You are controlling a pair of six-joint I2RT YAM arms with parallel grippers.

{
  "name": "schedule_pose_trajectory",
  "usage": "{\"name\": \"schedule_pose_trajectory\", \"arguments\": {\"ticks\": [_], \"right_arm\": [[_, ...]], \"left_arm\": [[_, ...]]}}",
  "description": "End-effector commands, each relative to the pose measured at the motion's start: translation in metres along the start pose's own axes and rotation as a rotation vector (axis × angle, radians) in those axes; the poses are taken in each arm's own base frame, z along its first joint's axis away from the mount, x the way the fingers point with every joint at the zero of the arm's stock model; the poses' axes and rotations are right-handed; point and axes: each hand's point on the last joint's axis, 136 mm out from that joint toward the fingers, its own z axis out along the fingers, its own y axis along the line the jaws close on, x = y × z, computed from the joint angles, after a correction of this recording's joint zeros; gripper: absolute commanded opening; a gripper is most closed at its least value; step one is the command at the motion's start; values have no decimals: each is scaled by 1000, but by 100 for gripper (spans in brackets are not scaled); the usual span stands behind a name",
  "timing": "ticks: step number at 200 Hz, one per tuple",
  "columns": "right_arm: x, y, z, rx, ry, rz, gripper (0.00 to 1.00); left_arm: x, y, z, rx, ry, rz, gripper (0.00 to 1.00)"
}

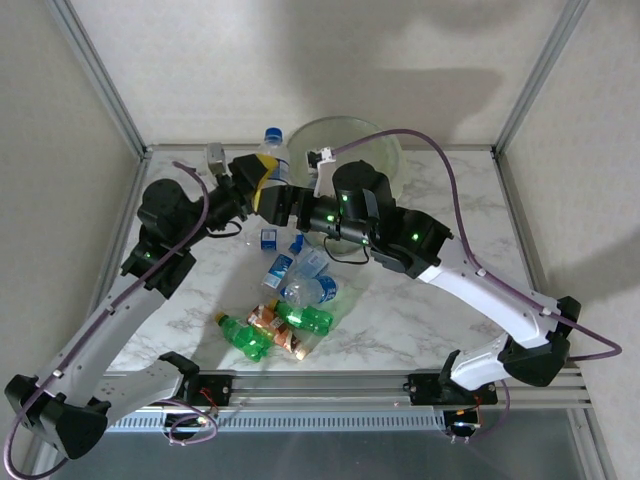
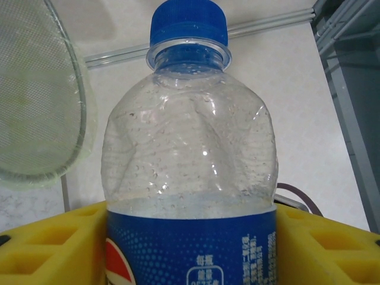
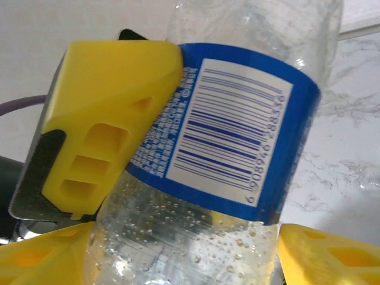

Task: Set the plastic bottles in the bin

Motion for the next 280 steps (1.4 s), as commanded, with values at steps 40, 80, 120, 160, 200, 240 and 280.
{"name": "schedule_pose_trajectory", "arguments": {"ticks": [40, 80, 120, 160, 200, 240, 280], "right_arm": [[-10, -13, 1, 7, -31, 14, 59], [-15, -22, -3, 53, -48, 15, 57], [-41, -46, -26, 184, -105, 11, 56], [-72, -67, -56, 277, -174, -2, 56], [-95, -103, -69, 397, -205, 6, 56], [-111, -153, -70, 611, -158, -41, 56], [-109, -203, -56, 818, -58, -101, 55]], "left_arm": [[13, -22, 3, 83, 61, 49, 75], [-2, -29, 8, 34, 20, 127, 99], [-31, -33, 4, -33, -59, 201, 99], [-58, -14, -5, -143, -130, 226, 99], [-74, 4, -10, -220, -172, 242, 99], [-91, 3, -22, -287, -235, 314, 99], [-100, 16, -37, -376, -286, 354, 99]]}}
